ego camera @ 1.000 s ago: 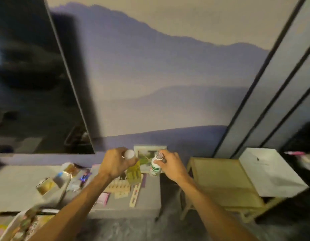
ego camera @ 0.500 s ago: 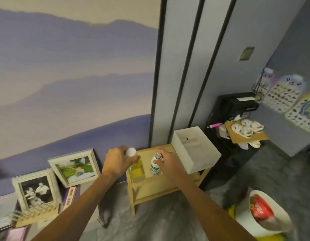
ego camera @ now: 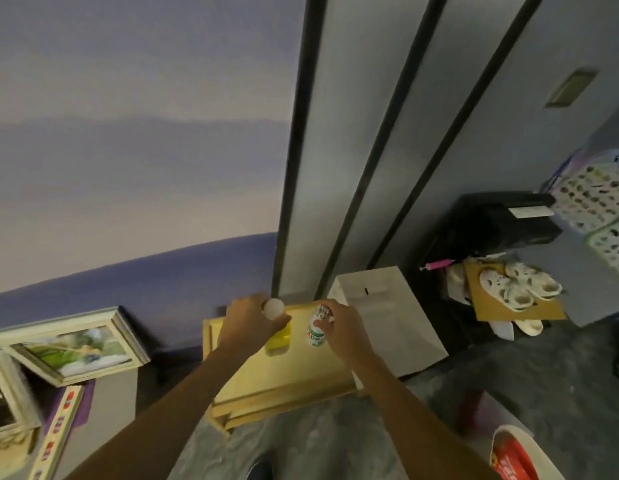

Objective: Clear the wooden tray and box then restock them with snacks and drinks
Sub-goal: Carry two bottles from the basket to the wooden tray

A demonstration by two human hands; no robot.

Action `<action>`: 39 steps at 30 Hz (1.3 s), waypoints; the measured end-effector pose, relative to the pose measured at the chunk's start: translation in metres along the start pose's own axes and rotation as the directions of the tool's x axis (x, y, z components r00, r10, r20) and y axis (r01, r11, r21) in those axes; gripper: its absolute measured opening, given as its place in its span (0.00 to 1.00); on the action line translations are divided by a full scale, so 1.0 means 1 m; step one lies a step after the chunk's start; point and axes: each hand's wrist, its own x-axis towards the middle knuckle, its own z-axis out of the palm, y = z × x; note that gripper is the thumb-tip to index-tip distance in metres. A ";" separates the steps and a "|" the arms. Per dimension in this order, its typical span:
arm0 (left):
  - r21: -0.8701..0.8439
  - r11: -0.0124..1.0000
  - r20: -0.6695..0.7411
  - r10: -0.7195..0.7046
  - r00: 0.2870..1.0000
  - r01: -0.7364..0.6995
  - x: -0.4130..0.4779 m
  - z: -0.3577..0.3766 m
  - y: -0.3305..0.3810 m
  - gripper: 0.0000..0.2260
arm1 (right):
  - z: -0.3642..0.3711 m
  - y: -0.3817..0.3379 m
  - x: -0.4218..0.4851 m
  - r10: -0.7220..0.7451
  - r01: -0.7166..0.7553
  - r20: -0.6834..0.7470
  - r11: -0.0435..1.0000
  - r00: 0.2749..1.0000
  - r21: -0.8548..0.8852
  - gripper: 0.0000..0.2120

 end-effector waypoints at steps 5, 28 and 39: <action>0.000 0.999 -0.009 -0.053 0.999 0.053 0.053 0.051 -0.010 0.24 | 0.024 0.046 0.069 0.049 -0.046 0.045 0.997 0.998 -0.055 0.20; 0.017 0.982 -0.105 -0.183 0.977 0.186 0.129 0.167 -0.006 0.26 | 0.091 0.109 0.148 0.123 -0.124 0.059 0.992 0.991 0.005 0.13; 0.076 0.986 -0.017 -0.146 0.989 0.147 0.111 0.129 -0.009 0.32 | 0.043 0.080 0.135 -0.040 0.042 0.015 0.989 0.999 -0.138 0.21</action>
